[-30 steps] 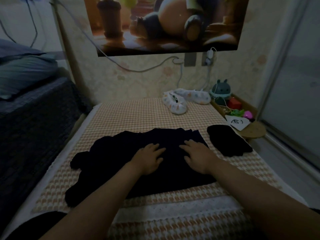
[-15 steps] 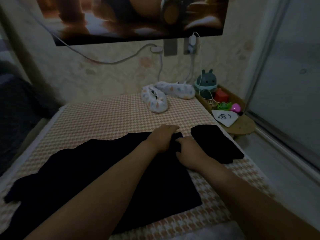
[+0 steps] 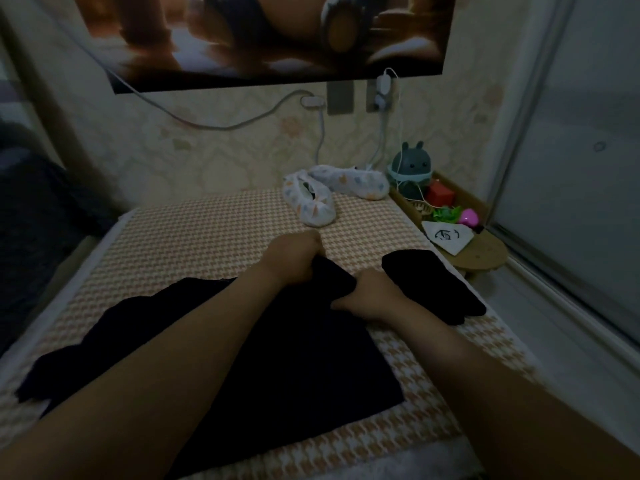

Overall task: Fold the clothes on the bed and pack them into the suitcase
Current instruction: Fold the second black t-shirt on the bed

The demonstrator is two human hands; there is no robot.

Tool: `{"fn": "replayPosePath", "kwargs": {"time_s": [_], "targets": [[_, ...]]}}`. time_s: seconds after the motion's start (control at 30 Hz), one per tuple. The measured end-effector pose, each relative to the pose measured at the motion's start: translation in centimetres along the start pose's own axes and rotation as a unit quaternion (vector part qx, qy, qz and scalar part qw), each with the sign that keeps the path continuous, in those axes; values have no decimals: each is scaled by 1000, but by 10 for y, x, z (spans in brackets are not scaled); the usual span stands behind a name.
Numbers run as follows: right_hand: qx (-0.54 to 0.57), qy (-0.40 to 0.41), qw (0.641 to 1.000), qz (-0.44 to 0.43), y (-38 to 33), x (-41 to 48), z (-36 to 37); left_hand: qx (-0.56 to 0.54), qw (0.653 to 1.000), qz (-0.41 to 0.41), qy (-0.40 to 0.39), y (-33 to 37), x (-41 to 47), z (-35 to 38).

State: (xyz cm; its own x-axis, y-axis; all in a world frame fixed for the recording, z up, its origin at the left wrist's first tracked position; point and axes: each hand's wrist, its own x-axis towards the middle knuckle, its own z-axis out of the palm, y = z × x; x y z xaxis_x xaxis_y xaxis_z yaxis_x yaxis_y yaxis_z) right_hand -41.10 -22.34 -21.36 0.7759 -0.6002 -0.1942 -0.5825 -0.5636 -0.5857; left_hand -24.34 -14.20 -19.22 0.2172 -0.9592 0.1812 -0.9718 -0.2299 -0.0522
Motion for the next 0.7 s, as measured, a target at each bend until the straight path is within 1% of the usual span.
{"fn": "replayPosePath", "kwargs": {"time_s": [0.07, 0.1, 0.2, 0.27, 0.33, 0.37, 0.4, 0.43, 0.47, 0.5, 0.53, 0.6, 0.63, 0.67, 0.7], "targets": [[18, -21, 999, -25, -19, -6, -2, -102, 993, -50, 22, -17, -21, -13], [30, -31, 999, -32, -30, -9, -2, -125, 990, -62, 33, -26, -32, -19], [102, -66, 992, -35, -67, -21, 6, -124, 987, -88, 43, -54, -69, -33], [159, -102, 982, -32, -95, -28, 22, -130, 984, -111, 45, -75, -96, -41], [208, -178, 961, -30, -122, -31, 42, -147, 979, -126, 62, -100, -119, -42], [226, -238, 944, -23, -132, -32, 52, -151, 979, -133, 43, -115, -130, -37], [231, -297, 926, -19, -141, -34, 60, -136, 979, -149, -14, -128, -141, -31], [224, -337, 914, -18, -148, -34, 67, -101, 977, -165, -90, -139, -153, -22], [202, -349, 915, -16, -151, -35, 73, -74, 968, -181, -157, -149, -166, -10], [169, -331, 928, -10, -152, -34, 78, -69, 959, -191, -199, -154, -177, 1], [131, -300, 945, -5, -150, -31, 81, -92, 954, -200, -205, -158, -185, 10], [72, -252, 965, -6, -142, -26, 88, -141, 952, -220, -160, -156, -192, 19], [56, -237, 970, -21, -138, -23, 91, -130, 954, -231, -138, -153, -191, 20], [39, -213, 975, -53, -134, -21, 94, -104, 956, -244, -123, -150, -188, 19], [8, -170, 981, -98, -129, -18, 97, -91, 957, -255, -103, -148, -184, 20]]}}
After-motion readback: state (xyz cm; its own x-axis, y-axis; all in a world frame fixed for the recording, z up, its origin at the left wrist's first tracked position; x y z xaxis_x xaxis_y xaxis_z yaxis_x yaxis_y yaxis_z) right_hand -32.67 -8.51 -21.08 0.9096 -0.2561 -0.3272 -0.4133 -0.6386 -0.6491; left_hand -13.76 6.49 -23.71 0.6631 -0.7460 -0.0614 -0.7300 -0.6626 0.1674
